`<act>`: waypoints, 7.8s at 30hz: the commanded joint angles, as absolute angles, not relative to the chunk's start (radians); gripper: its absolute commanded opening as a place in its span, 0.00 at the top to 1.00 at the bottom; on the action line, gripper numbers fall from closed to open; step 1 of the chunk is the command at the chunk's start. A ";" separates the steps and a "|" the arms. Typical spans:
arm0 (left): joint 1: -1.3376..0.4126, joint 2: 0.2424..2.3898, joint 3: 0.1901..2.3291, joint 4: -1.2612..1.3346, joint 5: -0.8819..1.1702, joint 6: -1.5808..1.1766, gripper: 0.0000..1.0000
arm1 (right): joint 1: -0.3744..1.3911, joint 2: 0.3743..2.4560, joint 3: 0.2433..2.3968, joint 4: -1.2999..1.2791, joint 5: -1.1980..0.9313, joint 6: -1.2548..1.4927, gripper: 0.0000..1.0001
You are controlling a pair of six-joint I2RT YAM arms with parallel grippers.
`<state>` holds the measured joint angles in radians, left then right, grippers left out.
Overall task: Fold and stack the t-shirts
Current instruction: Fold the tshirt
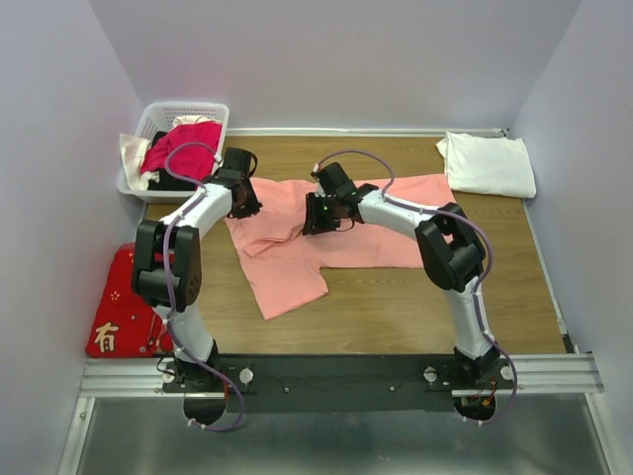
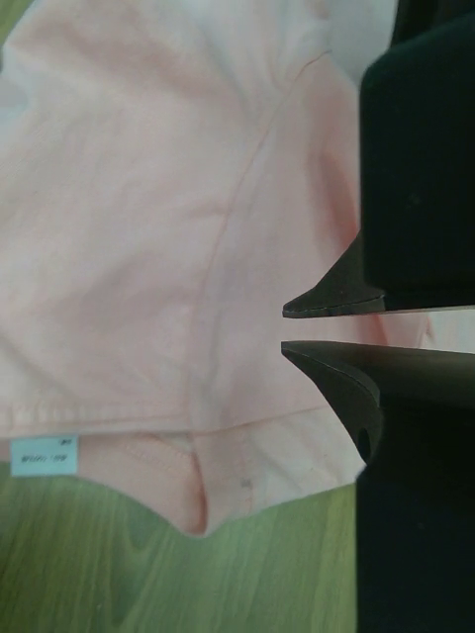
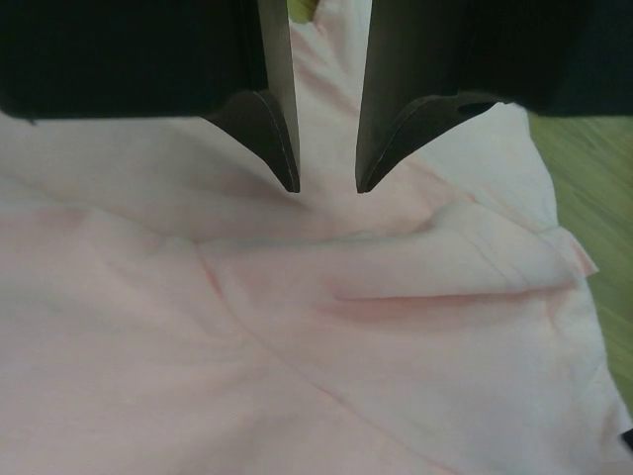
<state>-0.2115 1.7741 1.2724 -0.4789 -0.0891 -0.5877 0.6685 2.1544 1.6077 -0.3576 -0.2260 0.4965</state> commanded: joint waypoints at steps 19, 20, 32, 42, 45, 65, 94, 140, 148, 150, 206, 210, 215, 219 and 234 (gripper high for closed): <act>-0.153 2.082 1.486 -0.502 -0.104 -0.574 0.76 | 0.733 2.247 1.723 -0.313 -0.293 0.491 0.62; -0.152 2.106 1.499 -0.514 -0.113 -0.574 0.76 | 0.738 2.246 1.721 -0.313 -0.293 0.489 0.62; -0.152 2.125 1.496 -0.512 -0.101 -0.568 0.76 | 0.742 2.318 1.795 -0.313 -0.223 0.459 0.61; -0.152 2.117 1.473 -0.506 -0.095 -0.561 0.77 | 0.742 2.402 1.876 -0.322 -0.143 0.445 0.61; -0.152 2.117 1.468 -0.502 -0.092 -0.560 0.77 | 0.742 2.407 1.884 -0.324 -0.117 0.440 0.62; -0.152 2.146 1.499 -0.512 -0.121 -0.555 0.77 | 0.742 2.264 1.798 -0.353 -0.058 0.431 0.99; -0.143 2.172 1.603 -0.542 -0.150 -0.517 0.79 | 0.749 2.019 1.491 -0.455 -0.054 0.469 0.66; -0.425 1.043 0.706 -0.762 -0.049 -0.897 0.37 | 0.192 1.502 1.019 -0.706 0.247 0.608 0.39; -0.446 1.075 0.634 -0.692 -0.072 -0.969 0.36 | 0.193 1.508 1.029 -0.704 0.252 0.578 0.39; -0.454 1.109 0.623 -0.675 -0.071 -0.983 0.38 | 0.193 1.514 1.034 -0.703 0.253 0.574 0.39; -0.545 1.442 0.746 -0.726 -0.259 -1.066 0.75 | 0.186 1.529 1.043 -0.689 0.225 0.565 0.39; -0.545 1.445 0.753 -0.736 -0.267 -1.062 1.00 | 0.180 1.519 1.037 -0.689 0.232 0.565 0.39; -0.545 1.416 0.816 -0.801 -0.317 -1.065 1.00 | 0.170 1.511 1.022 -0.713 0.285 0.572 0.39; -0.545 1.384 0.897 -0.902 -0.388 -1.074 1.00 | 0.108 1.522 1.006 -0.741 0.311 0.571 0.39; -0.545 1.341 1.008 -0.966 -0.437 -1.025 1.00 | 0.037 1.540 0.896 -0.724 0.270 0.614 0.39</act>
